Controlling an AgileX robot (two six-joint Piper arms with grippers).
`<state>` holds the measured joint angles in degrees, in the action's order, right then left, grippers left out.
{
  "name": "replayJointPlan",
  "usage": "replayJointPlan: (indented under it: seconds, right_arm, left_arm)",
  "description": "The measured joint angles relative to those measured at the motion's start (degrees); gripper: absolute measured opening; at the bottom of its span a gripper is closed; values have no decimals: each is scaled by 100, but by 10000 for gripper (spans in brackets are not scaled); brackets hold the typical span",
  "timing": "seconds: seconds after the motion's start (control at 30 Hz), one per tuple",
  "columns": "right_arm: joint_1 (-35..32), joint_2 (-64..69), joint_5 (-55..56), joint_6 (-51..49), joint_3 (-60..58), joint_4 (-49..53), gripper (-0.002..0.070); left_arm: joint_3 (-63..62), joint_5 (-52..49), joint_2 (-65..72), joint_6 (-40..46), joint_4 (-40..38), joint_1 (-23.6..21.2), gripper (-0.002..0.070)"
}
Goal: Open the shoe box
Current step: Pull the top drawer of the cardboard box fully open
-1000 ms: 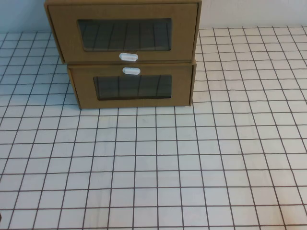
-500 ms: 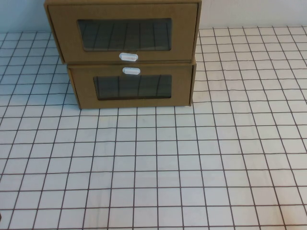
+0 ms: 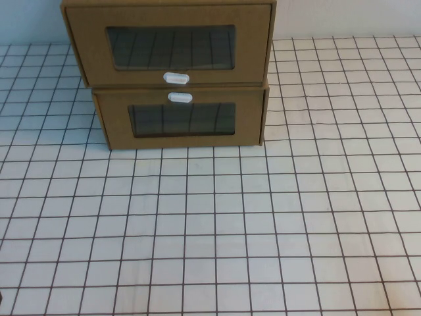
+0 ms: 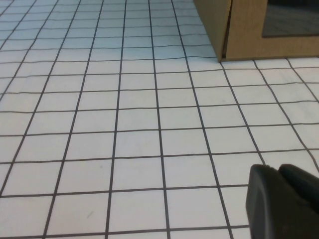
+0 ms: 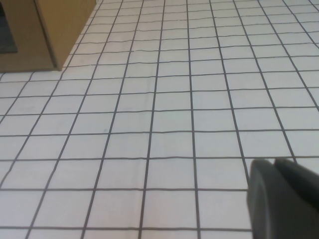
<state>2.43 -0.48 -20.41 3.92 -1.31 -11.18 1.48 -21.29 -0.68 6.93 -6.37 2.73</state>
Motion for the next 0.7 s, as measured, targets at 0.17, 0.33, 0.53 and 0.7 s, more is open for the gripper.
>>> replayJointPlan:
  seconds: [0.17,0.33,0.53,0.7]
  right_arm:
    - [0,0,0,0,0,0,-13]
    - [0,0,0,0,0,0,-13]
    - [0,0,0,0,0,0,-13]
    - [0,0,0,0,0,0,-13]
  left_arm:
    - [0,25,0,0,-149,0,-2]
    - [0,499,0,-11,-1507,0,-2]
    - [0,1052,0,-24,-3687,0,-2]
    - [0,1327,0,147,-3947,0,-2]
